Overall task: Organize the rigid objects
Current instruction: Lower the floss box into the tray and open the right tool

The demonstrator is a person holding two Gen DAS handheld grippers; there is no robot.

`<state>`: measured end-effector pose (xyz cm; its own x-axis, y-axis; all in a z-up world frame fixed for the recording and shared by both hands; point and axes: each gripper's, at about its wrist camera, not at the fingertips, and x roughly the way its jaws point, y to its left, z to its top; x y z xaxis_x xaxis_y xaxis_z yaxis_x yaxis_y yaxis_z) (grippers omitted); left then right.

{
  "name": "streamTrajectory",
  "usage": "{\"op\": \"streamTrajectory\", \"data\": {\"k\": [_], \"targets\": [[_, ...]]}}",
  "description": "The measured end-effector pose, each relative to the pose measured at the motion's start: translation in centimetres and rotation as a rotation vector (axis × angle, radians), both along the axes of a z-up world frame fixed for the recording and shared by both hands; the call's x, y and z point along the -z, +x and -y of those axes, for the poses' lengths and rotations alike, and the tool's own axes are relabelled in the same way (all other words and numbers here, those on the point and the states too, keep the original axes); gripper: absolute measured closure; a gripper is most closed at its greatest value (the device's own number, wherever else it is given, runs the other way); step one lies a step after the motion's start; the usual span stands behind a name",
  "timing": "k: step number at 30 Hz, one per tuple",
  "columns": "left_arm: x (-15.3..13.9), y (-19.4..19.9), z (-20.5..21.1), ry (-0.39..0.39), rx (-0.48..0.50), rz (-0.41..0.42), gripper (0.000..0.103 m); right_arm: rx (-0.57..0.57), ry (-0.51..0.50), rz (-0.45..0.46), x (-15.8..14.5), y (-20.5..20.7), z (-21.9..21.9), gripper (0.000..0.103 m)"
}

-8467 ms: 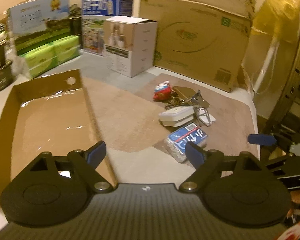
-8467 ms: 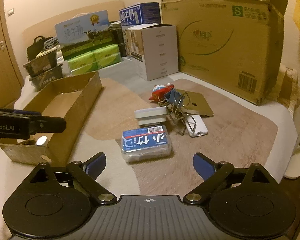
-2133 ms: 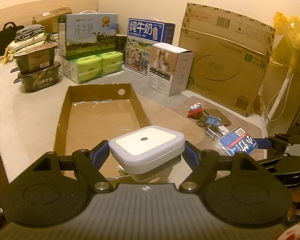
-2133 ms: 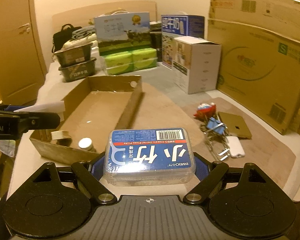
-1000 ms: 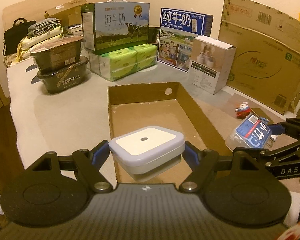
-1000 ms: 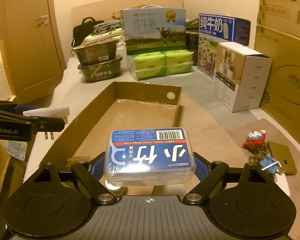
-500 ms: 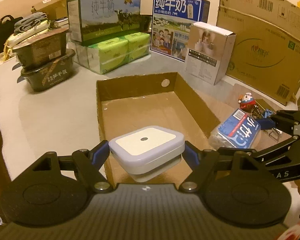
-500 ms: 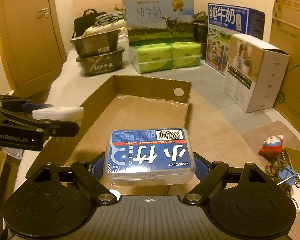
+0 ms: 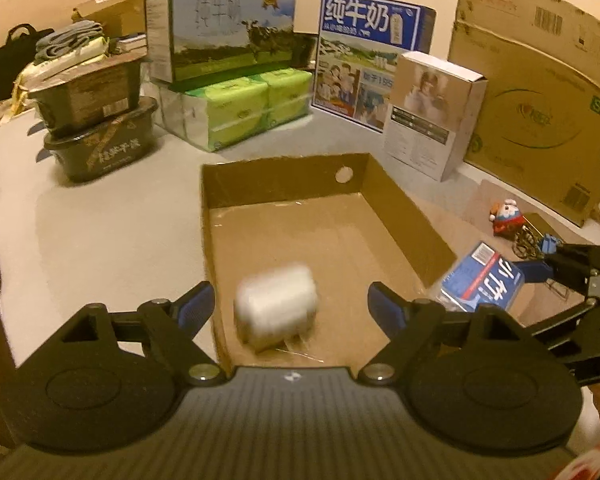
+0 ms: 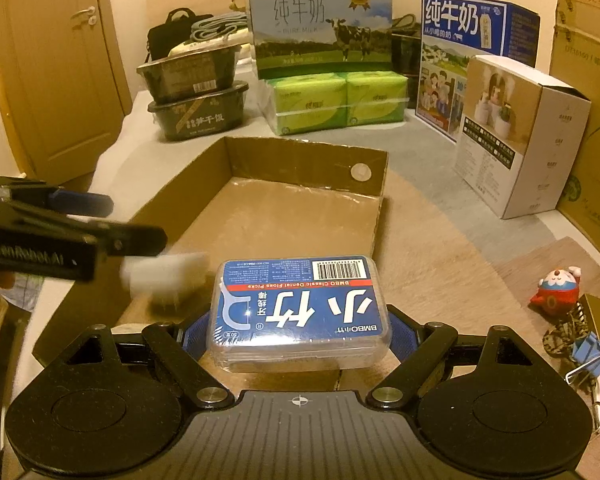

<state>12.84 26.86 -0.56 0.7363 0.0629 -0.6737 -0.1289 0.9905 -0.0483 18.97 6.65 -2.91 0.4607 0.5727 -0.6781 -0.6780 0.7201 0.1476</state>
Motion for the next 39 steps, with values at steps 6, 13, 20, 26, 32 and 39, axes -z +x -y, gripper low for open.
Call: {"op": "streamTrajectory", "data": {"k": [6,13,20,26,32,39], "targets": [[-0.3,-0.7,-0.6,-0.017,-0.02,0.007,0.021,-0.005,0.008,0.004,0.0,0.0,-0.3,0.017],[-0.1,-1.2,-0.8,-0.015,-0.03,0.002,0.021,-0.018,0.015,0.011,-0.1,-0.3,-0.9,0.017],[-0.3,-1.8,-0.9,-0.009,-0.048,0.007,0.021,-0.03,0.048,0.051,-0.4,-0.4,-1.3,0.017],[-0.7,-2.5,-0.3,-0.011,-0.05,0.016,0.021,-0.021,0.039,0.061,-1.0,-0.7,-0.8,0.015],[-1.8,-4.0,1.0,-0.026,-0.061,0.038,0.021,0.001,0.039,0.064,-1.9,-1.8,0.8,0.015],[-2.9,-5.9,3.7,-0.042,-0.05,0.059,0.021,0.057,0.039,0.051,-2.7,-3.6,4.2,0.015]]}}
